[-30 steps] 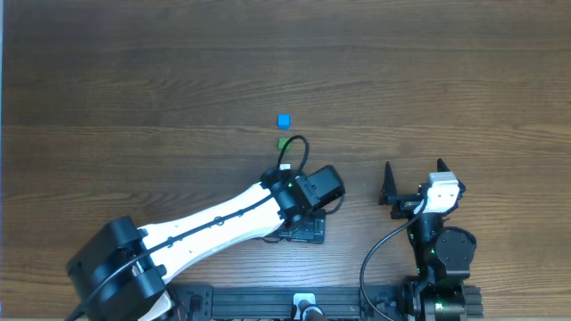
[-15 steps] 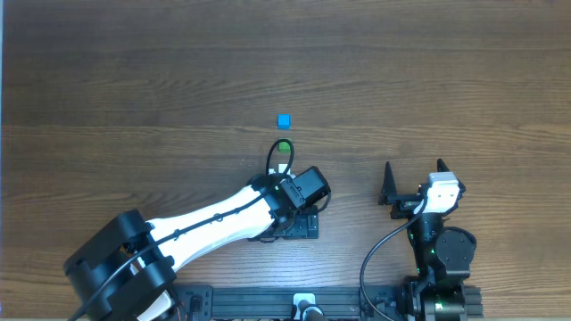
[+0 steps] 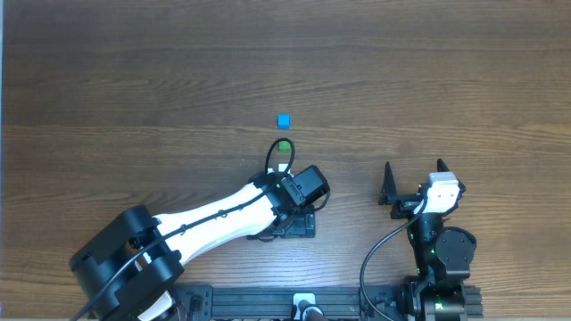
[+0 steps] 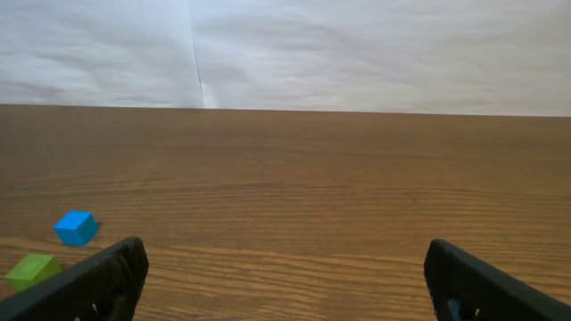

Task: Stack Cubes

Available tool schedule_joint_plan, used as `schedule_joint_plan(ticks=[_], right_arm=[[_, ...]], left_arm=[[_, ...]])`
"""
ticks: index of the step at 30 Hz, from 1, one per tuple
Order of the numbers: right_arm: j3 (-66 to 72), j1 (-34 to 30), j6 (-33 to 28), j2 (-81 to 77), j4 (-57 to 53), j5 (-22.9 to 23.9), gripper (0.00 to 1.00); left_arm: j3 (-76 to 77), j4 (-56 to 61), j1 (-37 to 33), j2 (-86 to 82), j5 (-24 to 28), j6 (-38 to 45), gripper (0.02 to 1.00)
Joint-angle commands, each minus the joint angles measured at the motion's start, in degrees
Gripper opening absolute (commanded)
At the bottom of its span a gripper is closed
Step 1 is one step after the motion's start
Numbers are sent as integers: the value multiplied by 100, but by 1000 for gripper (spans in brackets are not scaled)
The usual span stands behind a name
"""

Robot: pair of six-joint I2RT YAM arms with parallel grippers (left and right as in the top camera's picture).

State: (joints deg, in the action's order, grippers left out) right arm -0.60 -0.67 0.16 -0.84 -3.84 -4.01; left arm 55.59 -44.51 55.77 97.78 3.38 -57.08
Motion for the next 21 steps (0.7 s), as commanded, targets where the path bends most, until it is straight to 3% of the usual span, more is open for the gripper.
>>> schedule_joint_plan(ticks=[1, 9, 13, 21], right_arm=[[31, 22, -2, 50, -15, -44, 991], [31, 22, -2, 50, -15, -44, 993], [31, 22, -2, 50, -15, -44, 993], [31, 22, -2, 50, -15, -44, 991]], left_arm=[[-52, -9, -46, 48, -179, 133, 897], [-52, -177, -46, 48, -299, 133, 838], [-52, -175, -46, 48, -348, 136, 737], [-52, -140, -44, 48, -457, 136, 641]])
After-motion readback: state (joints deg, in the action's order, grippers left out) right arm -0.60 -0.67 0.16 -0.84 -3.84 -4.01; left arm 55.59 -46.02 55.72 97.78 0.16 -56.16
